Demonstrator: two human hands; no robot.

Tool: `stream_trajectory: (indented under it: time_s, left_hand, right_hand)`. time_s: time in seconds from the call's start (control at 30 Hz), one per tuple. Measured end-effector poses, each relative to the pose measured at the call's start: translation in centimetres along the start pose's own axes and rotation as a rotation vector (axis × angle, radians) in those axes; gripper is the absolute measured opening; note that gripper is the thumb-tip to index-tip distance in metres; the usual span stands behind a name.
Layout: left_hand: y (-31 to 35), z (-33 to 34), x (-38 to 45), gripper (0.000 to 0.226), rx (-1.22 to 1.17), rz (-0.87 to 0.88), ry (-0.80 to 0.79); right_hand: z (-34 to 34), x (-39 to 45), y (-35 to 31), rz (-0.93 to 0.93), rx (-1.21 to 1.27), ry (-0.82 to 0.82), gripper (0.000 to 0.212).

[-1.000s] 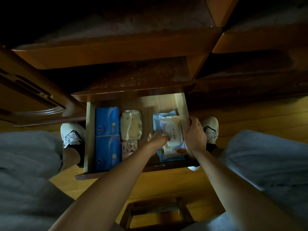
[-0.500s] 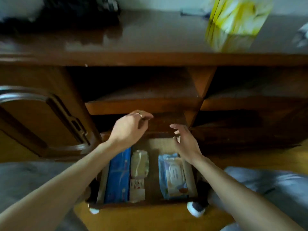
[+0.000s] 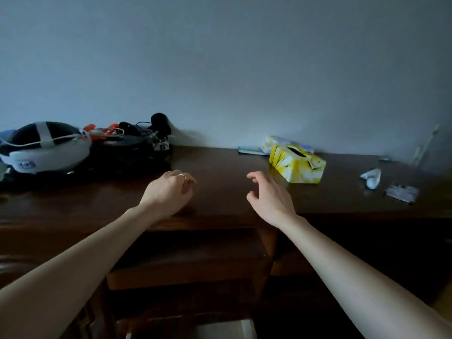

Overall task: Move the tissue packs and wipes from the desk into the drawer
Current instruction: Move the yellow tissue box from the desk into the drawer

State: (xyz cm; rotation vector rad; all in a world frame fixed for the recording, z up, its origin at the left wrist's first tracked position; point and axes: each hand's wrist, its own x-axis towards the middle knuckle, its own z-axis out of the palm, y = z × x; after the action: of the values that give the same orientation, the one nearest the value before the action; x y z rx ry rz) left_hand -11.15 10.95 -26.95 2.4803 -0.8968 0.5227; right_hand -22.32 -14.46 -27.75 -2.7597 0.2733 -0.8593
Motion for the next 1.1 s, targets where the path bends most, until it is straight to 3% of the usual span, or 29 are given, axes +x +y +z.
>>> stream_trajectory:
  time_s: [0.1,0.2,0.3,0.37,0.47,0.57,0.7,0.8,0.87,0.97,1.03,1.1]
  left_hand:
    - [0.7,2.4,3.8,0.025,-0.021,0.003,-0.083]
    - [2.3,5.0,8.0,0.024,-0.062,0.023,-0.107]
    - [3.1,8.1,11.2,0.032,-0.027,0.028,-0.114]
    - [3.0,10.0,12.3,0.039,-0.002,0.05,-0.142]
    - [2.6,11.3,13.1,0.043,0.021,0.091,-0.108]
    - [2.8,11.3,13.0,0.052,0.016,0.083,-0.077]
    - [3.2,10.5,12.4,0.067,-0.036,0.154,0.046]
    - [4.1,9.3,12.1,0.083,-0.022,0.32,0.238]
    - [4.7,8.6,12.1,0.087,0.062,0.43,0.326]
    - [5.1,6.8,12.2,0.09,0.239,0.379,0.182]
    - [5.6,5.4,11.8,0.095,0.354,0.246,0.026]
    - [6.1,4.0,10.5,0.096,0.365,0.2,0.039]
  right_hand:
    - [1.2,3.0,3.3,0.153,-0.099,-0.192,0.05]
    - [2.4,6.1,5.6,0.216,-0.151,-0.257,0.053]
    - [2.6,10.3,7.3,0.192,-0.401,-0.068,0.058]
    - [1.7,13.3,9.3,0.283,-0.578,0.076,0.064]
    - [0.6,15.6,12.7,0.553,-0.612,0.005,0.071]
    - [1.6,15.8,13.5,0.548,-0.651,0.015,0.063]
    - [1.6,14.6,11.8,0.369,-0.458,0.09,0.052]
    - [1.0,12.7,9.5,0.087,0.058,-0.062,0.062]
    - [0.9,11.8,7.6,-0.096,0.238,-0.125,0.062]
    - [0.6,10.4,5.7,-0.196,0.23,-0.107,0.063]
    - [0.4,8.7,5.0,-0.138,0.25,-0.11,0.067]
    - [0.5,6.5,4.4,-0.033,0.362,-0.119,0.069]
